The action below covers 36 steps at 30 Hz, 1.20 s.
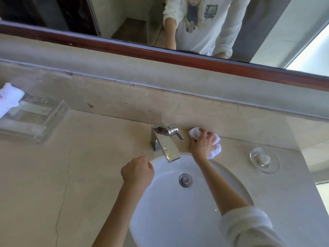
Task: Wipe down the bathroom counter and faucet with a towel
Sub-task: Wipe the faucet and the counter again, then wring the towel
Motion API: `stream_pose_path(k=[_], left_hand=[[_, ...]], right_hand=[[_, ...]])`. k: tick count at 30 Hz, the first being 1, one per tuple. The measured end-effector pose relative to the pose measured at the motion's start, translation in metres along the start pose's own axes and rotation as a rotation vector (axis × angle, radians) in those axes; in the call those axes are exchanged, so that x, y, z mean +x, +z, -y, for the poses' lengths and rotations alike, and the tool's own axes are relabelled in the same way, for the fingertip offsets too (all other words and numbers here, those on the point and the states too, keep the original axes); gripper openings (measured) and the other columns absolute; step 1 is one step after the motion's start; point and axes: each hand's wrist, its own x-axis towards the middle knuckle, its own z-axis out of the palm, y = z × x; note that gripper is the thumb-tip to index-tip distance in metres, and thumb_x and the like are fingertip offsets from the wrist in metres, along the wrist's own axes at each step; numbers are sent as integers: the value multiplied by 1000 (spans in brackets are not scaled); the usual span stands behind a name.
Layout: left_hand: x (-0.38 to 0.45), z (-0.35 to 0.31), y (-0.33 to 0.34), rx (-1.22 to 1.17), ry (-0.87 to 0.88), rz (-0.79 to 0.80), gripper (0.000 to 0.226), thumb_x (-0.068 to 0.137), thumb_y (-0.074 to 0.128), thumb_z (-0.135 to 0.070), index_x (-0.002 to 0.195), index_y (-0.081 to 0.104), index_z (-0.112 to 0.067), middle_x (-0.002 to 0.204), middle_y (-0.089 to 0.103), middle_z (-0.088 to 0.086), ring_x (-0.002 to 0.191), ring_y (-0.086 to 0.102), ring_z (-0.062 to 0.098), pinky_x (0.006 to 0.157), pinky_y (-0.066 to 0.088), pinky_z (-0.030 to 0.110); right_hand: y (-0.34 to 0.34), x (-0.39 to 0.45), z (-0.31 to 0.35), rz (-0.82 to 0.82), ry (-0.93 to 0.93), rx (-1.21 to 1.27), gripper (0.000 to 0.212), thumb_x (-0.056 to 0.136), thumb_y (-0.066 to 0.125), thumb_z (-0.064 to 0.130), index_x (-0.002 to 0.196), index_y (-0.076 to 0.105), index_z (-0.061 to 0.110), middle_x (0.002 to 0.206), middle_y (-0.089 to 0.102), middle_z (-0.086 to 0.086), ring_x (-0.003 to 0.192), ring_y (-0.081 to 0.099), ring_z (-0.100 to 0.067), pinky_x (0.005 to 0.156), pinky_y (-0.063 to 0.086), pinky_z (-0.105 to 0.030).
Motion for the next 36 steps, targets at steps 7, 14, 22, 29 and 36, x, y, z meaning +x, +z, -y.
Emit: stream_pose_path(k=[7, 14, 22, 29, 36], left_hand=[[-2, 24, 13, -12, -41, -2, 17, 95, 34, -19, 82, 44, -14, 76, 48, -2, 72, 50, 21, 62, 34, 25], [0, 14, 17, -31, -48, -4, 18, 94, 34, -19, 80, 43, -12, 81, 51, 1, 72, 49, 23, 64, 35, 26], [-2, -12, 7, -43, -23, 24, 17, 94, 34, -19, 81, 42, -12, 101, 64, 9, 91, 60, 31, 67, 34, 26], [-9, -14, 13, -8, 0, 23, 25, 96, 34, -21, 97, 56, -11, 107, 63, 7, 90, 59, 27, 68, 34, 25], [-14, -3, 25, 19, -17, 31, 28, 97, 34, -24, 105, 58, -12, 107, 64, 3, 91, 60, 24, 69, 36, 25]], right_hand=[[16, -7, 31, -49, -156, -3, 28, 79, 57, 21, 107, 54, 21, 104, 59, -2, 100, 54, -27, 78, 44, -37], [9, -8, 32, 166, -425, -31, 28, 79, 65, 34, 106, 67, 29, 111, 56, 3, 108, 51, -21, 74, 48, -32], [-43, -72, -19, 665, -428, -105, 21, 75, 63, 42, 93, 67, 33, 87, 67, 5, 91, 65, -21, 73, 50, -27], [-48, -13, -8, 191, -286, 315, 50, 79, 57, 34, 127, 55, 20, 117, 54, -10, 102, 54, -25, 87, 44, -34], [-18, 11, -29, 186, -633, -217, 40, 88, 47, 12, 125, 55, 23, 126, 46, -7, 119, 39, -33, 85, 43, -45]])
